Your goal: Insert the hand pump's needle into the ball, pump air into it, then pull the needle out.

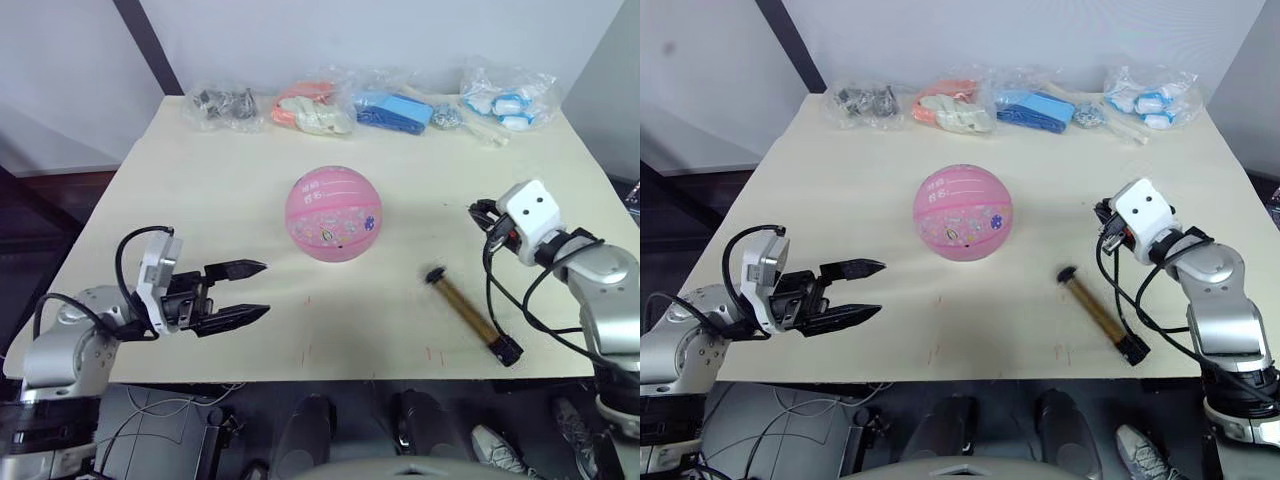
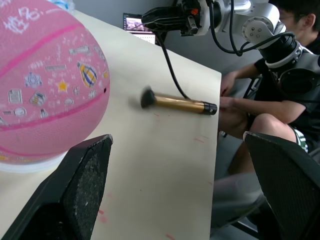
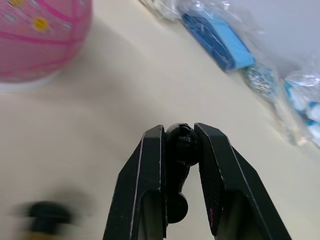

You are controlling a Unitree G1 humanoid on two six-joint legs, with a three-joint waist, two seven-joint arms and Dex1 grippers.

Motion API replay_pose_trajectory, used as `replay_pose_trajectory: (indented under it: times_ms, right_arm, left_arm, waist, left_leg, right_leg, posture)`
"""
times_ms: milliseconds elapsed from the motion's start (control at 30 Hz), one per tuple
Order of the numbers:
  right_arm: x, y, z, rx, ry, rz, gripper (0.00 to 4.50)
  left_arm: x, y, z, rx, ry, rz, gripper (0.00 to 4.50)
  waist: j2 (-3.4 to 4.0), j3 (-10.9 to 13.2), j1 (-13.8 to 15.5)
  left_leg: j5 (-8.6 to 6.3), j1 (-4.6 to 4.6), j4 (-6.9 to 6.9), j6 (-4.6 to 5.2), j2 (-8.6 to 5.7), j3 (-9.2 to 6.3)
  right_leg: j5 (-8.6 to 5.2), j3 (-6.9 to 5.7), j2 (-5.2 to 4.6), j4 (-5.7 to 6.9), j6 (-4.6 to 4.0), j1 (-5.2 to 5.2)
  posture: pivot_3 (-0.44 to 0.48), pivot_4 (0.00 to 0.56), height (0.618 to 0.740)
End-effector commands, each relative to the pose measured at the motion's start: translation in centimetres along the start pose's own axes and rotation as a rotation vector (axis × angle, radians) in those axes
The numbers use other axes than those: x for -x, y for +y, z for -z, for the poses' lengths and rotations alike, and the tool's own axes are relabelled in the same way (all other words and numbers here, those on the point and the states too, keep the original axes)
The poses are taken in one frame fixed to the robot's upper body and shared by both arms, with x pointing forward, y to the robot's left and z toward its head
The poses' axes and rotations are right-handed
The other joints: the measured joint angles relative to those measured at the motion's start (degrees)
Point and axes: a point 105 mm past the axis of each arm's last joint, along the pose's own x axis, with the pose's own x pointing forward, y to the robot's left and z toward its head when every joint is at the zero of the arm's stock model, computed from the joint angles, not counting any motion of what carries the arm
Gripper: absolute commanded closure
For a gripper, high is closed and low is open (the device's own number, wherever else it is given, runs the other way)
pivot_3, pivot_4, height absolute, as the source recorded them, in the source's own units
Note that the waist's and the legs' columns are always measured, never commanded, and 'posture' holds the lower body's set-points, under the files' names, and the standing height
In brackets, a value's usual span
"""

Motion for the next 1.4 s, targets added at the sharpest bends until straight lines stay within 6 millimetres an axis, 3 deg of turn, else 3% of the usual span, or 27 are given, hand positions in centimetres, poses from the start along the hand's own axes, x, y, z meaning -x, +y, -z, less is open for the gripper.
replay_pose_trajectory:
  times_ms: [33,333,500,733,1033,1333,1367,1400]
  right_arm:
    - [0.1,-0.1,-0.8,0.026,-0.039,-0.006,4.14]
    - [-1.4,5.1,2.1,-0.014,0.039,-0.179,4.14]
    - [-2.2,5.9,3.4,-0.035,0.070,-0.194,4.14]
    - [-3.1,3.6,5.8,-0.049,0.123,-0.108,4.14]
    - [-5.5,-0.1,4.0,0.007,0.060,-0.053,4.14]
    - [-5.9,1.3,4.5,-0.050,0.056,-0.131,4.14]
    - [-5.8,1.4,4.6,-0.071,0.058,-0.134,3.14]
    - [-5.7,1.4,4.7,-0.082,0.060,-0.134,2.99]
  left_arm:
    - [0.1,-0.3,-0.9,-0.053,-0.031,-0.010,0.00]
    - [-0.3,0.2,-0.1,-0.042,-0.048,-0.022,0.00]
    - [-0.4,0.4,0.3,-0.041,-0.049,-0.024,0.00]
    - [-0.4,0.6,0.9,-0.037,-0.053,-0.026,0.00]
    - [-0.4,0.9,1.1,-0.039,-0.050,-0.021,0.00]
    - [-0.6,0.9,1.0,-0.045,-0.049,-0.025,0.00]
    - [-0.6,0.9,1.0,-0.044,-0.049,-0.025,0.00]
    - [-0.6,1.0,1.0,-0.044,-0.049,-0.025,0.00]
  waist:
    - [0.00,0.00,-0.03]
    - [-0.01,0.00,-0.08]
    - [-0.01,0.00,-0.08]
    - [-0.01,0.00,-0.09]
    - [0.00,0.00,-0.34]
    - [0.00,0.00,-0.21]
    - [0.00,0.00,-0.22]
    - [0.00,0.00,-0.24]
  left_leg:
    - [0.00,0.00,0.00,0.00,0.00,0.00]
    - [0.00,0.01,0.00,0.00,0.01,0.07]
    - [0.00,0.02,0.01,0.00,0.01,0.09]
    - [0.00,0.03,0.02,0.00,0.01,0.12]
    - [0.00,0.08,0.02,0.01,0.07,0.28]
    - [0.00,0.01,0.00,0.01,0.08,0.39]
    - [0.00,0.01,0.00,0.01,0.08,0.40]
    - [0.00,0.01,0.00,0.02,0.08,0.41]
  right_leg:
    - [0.00,0.00,0.00,0.00,0.00,0.00]
    - [0.00,0.06,0.01,0.02,0.00,-0.01]
    - [0.01,0.08,0.02,0.02,0.01,-0.01]
    - [0.01,0.10,0.03,0.02,0.01,-0.02]
    - [0.03,0.24,0.09,0.05,0.01,-0.05]
    - [0.03,0.37,0.10,0.06,0.01,-0.15]
    - [0.03,0.38,0.10,0.06,0.01,-0.15]
    - [0.03,0.40,0.09,0.06,0.01,-0.15]
  posture:
    - [0.000,0.150,0.740]
    - [0.000,0.150,0.740]
    - [0.000,0.150,0.740]
    - [0.000,0.150,0.740]
    - [0.000,0.150,0.740]
    - [0.000,0.150,0.740]
    - [0.000,0.150,0.740]
    - [0.000,0.150,0.740]
